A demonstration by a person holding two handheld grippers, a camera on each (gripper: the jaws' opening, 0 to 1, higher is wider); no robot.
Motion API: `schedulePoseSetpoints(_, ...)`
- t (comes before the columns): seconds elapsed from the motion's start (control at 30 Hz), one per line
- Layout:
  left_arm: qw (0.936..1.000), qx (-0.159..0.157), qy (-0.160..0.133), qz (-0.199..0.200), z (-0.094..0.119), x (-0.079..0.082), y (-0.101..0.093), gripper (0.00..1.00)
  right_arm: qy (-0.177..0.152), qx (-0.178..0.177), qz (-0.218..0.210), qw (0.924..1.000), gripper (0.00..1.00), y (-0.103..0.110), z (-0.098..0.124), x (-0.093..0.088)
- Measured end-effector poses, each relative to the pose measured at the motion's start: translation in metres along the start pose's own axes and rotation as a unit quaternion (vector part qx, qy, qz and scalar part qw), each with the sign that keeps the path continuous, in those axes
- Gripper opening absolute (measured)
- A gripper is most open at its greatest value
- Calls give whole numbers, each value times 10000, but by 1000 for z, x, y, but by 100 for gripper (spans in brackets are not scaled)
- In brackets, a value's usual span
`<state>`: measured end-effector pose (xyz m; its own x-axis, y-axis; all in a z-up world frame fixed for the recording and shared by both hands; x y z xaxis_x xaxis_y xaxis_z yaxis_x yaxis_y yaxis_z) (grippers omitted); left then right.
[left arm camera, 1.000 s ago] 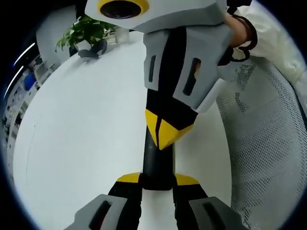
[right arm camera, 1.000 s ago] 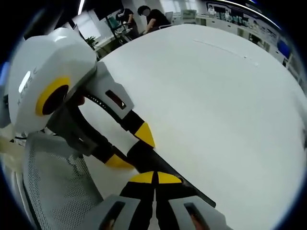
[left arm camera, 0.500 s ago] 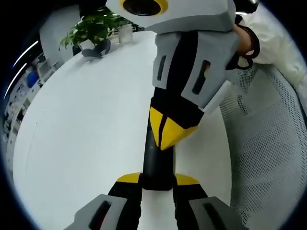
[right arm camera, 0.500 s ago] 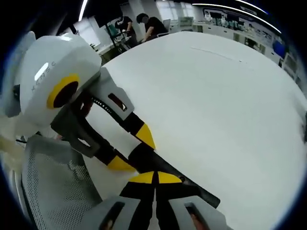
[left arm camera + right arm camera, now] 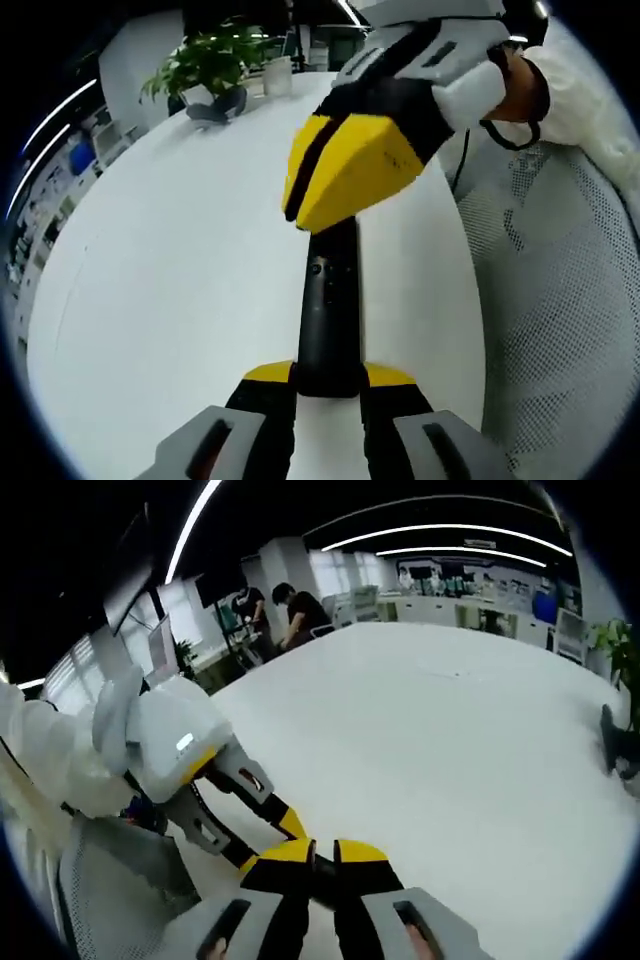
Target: Press the specified remote control buttons in sequence, fully releasing each button before pressing the next.
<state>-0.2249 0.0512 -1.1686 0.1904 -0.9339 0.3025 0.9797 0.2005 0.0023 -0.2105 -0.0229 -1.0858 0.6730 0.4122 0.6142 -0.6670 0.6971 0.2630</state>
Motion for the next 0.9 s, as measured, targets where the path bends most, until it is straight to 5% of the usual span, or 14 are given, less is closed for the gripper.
schedulePoseSetpoints(0.23,9997,86,-23,219,0,1,2,22,-682,-321,-198,9970,20,-15,30,14)
schedulePoseSetpoints(0.5,9997,198,103,-47,0,5,12,21,-1305,-599,-235,9894,44,-23,56,29)
schedulePoseSetpoints(0.9,9993,279,169,-179,6,13,46,21,-1638,-929,-227,9818,68,-28,73,32)
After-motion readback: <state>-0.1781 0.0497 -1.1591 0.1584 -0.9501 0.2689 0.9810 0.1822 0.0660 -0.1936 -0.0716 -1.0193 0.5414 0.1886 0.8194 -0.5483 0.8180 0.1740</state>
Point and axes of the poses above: the point that each gripper's makers call its tool centre point, and the gripper's own axes: z roughly backward along the fingers, y roughly to its left, x roughly out of its top, the point moved 3 cm from there along z, roughly backward along the fingers, and after that the axes turned 15 degrees about y, right-handed, at the moved point
